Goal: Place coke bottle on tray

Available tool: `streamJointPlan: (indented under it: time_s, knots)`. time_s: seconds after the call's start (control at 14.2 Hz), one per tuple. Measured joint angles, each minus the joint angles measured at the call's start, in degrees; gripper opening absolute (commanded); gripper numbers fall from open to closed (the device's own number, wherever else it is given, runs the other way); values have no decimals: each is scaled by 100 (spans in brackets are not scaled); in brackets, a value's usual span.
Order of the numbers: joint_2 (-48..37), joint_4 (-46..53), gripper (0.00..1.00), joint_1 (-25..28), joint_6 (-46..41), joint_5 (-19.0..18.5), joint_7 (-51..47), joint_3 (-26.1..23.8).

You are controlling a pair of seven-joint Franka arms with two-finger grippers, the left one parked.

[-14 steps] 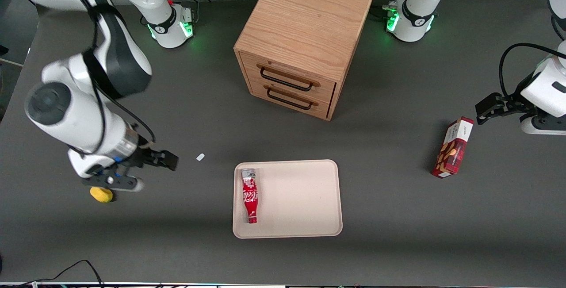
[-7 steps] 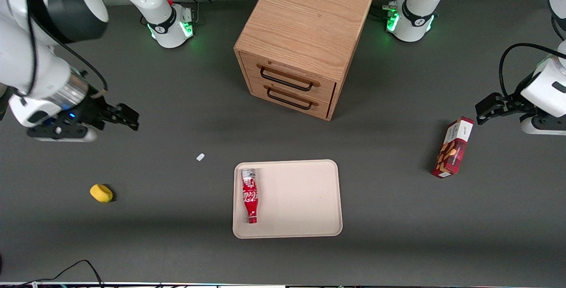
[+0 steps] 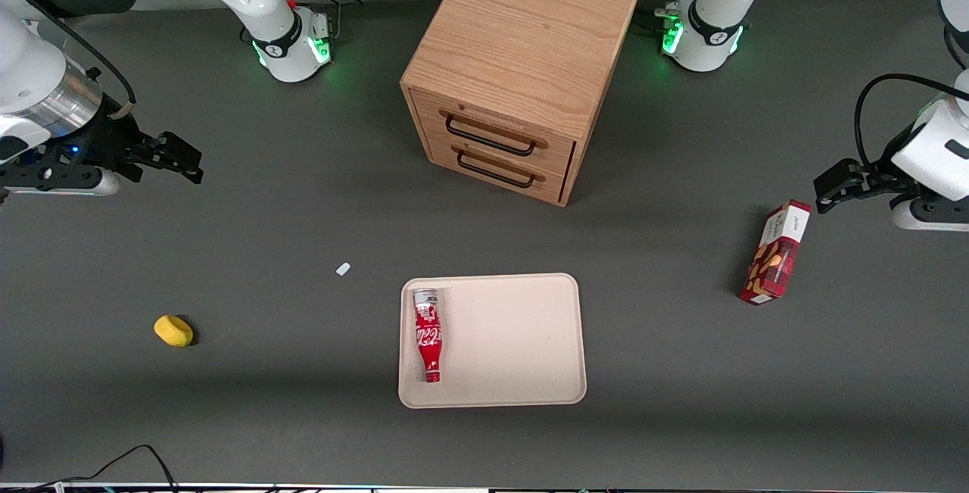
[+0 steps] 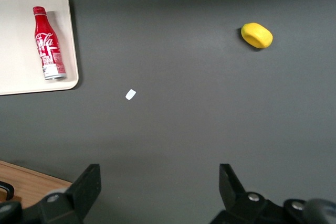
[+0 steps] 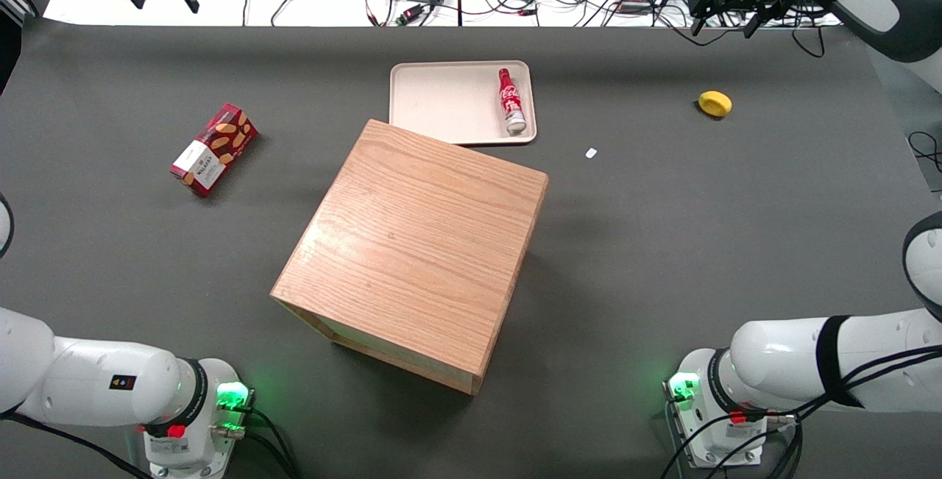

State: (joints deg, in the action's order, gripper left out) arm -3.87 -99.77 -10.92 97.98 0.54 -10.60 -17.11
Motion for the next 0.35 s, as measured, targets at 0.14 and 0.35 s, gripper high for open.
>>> streamJointPlan:
  time_s: [0.14, 0.35]
  knots:
    - [41, 3, 100, -2, 103, 3, 0, 32]
    - [68, 25, 100, -8, 135, 7, 0, 46]
